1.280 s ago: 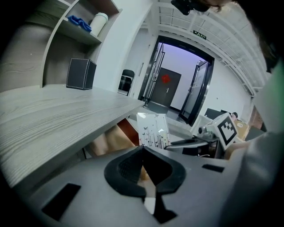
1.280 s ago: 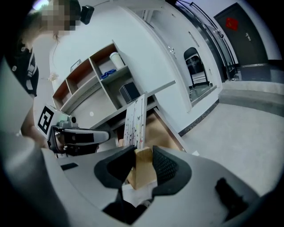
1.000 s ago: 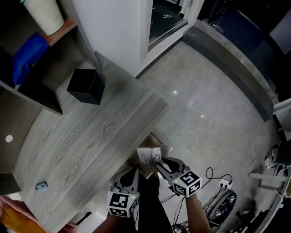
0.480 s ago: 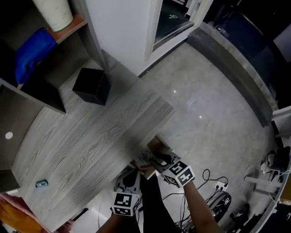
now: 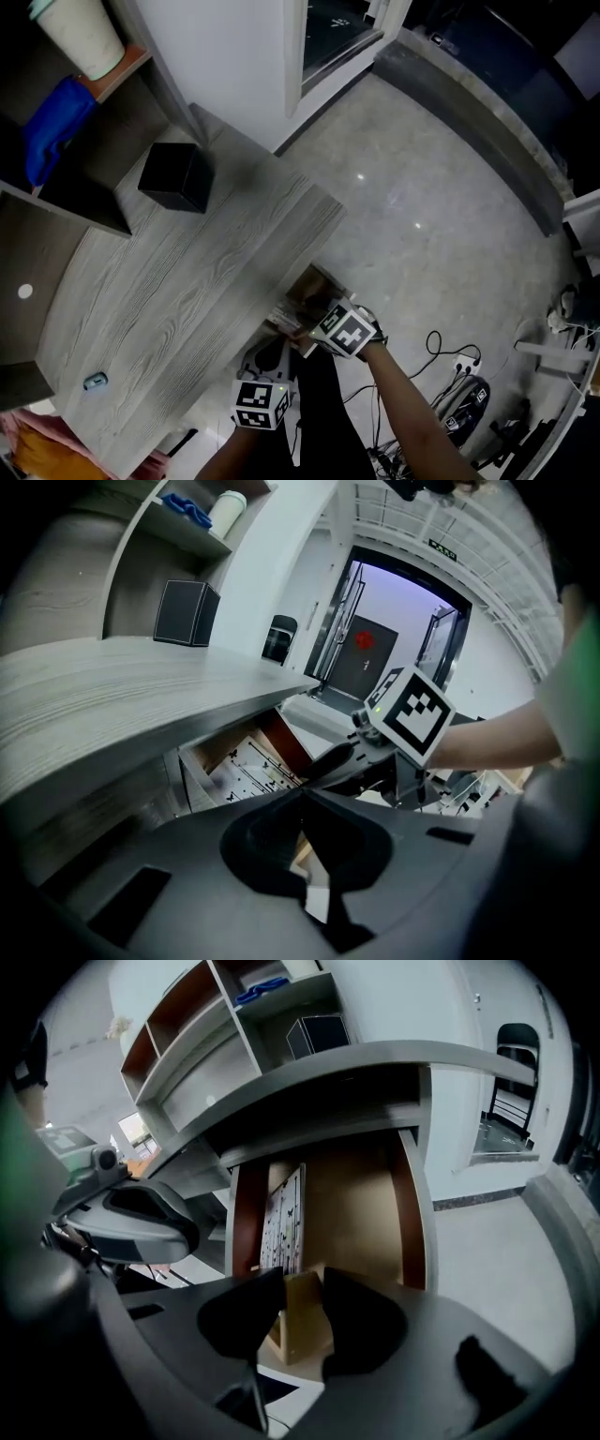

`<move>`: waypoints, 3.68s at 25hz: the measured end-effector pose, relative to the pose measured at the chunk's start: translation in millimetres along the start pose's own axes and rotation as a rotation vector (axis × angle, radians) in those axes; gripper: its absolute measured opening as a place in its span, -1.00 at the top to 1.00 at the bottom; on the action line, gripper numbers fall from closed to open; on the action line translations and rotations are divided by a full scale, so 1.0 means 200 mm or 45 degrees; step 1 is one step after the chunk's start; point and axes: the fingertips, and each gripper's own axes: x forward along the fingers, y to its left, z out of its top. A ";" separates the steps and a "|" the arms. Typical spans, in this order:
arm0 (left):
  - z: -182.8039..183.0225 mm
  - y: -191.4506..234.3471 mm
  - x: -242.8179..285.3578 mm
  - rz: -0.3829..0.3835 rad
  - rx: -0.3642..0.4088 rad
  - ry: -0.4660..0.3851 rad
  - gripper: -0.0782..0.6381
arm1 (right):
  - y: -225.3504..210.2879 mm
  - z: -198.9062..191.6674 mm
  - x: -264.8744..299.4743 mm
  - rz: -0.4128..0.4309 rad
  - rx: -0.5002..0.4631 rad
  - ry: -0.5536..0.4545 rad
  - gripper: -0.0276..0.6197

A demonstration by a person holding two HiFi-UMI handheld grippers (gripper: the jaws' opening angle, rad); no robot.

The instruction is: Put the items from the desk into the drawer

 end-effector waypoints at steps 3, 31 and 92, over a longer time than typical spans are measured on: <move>0.00 -0.01 0.01 -0.009 -0.006 0.008 0.76 | 0.00 -0.02 0.00 -0.025 0.020 -0.006 0.46; 0.26 -0.22 -0.01 -0.176 0.102 -0.082 0.76 | -0.05 0.15 -0.47 -0.429 0.250 -0.553 0.88; 1.12 0.37 -1.38 0.619 -0.195 -0.788 0.76 | 1.04 1.50 -0.97 0.094 -0.281 -1.015 0.88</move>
